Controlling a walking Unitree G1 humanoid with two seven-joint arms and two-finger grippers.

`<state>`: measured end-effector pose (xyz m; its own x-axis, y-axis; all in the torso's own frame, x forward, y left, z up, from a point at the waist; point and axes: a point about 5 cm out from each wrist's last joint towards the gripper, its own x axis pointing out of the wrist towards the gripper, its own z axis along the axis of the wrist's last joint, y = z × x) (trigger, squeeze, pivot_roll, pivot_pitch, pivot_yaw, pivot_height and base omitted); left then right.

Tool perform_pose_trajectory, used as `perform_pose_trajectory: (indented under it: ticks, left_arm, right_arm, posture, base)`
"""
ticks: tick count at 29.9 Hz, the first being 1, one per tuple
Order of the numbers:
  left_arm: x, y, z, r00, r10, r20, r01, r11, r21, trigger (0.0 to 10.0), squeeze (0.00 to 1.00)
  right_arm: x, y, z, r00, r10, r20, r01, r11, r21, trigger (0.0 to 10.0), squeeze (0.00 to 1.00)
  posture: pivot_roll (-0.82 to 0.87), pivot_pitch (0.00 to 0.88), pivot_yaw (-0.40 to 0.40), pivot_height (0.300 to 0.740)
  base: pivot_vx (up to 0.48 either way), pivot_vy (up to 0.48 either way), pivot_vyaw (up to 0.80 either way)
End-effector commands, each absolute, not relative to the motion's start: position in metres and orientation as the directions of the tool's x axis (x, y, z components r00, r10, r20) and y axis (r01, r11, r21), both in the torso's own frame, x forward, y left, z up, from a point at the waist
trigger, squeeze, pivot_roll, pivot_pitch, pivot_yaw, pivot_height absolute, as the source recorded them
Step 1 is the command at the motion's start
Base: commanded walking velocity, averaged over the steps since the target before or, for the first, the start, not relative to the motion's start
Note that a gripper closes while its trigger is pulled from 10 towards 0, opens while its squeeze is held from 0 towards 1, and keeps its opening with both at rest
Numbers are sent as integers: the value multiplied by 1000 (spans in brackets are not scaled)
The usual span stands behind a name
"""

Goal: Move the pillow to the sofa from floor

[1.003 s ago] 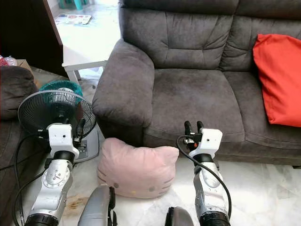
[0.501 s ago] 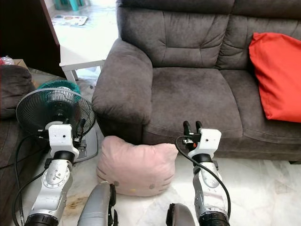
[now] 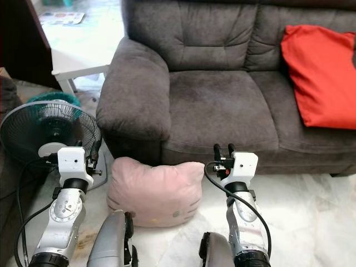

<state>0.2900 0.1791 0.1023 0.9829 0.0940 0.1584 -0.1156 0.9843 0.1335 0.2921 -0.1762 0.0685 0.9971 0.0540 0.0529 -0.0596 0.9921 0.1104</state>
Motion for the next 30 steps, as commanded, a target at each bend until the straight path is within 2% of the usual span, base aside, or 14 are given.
perform_pose_trajectory:
  ticks: [1, 9, 21, 30]
  left_arm:
    - [290, 179, 98, 987, 95, 132, -112, 986, 125, 10000, 0]
    - [290, 178, 97, 989, 86, 121, -101, 988, 118, 10000, 0]
    - [291, 175, 93, 993, 66, 96, -77, 991, 107, 10000, 0]
    - [291, 171, 88, 998, 23, 60, -29, 995, 94, 10000, 0]
  right_arm:
    - [290, -179, 66, 998, 47, 43, -51, 992, 115, 10000, 0]
    - [290, -176, 66, 996, 75, 45, -78, 993, 89, 10000, 0]
    - [290, -176, 64, 997, 77, 33, -79, 992, 97, 10000, 0]
    - [289, -175, 62, 997, 77, 23, -79, 990, 113, 10000, 0]
  posture:
    - [138, 96, -36, 566]
    - [138, 95, -36, 566]
    - [137, 95, -36, 566]
    - [139, 96, -36, 566]
  base:
    - [0, 0, 0]
    - [0, 0, 0]
    - [0, 0, 705]
    - [0, 0, 0]
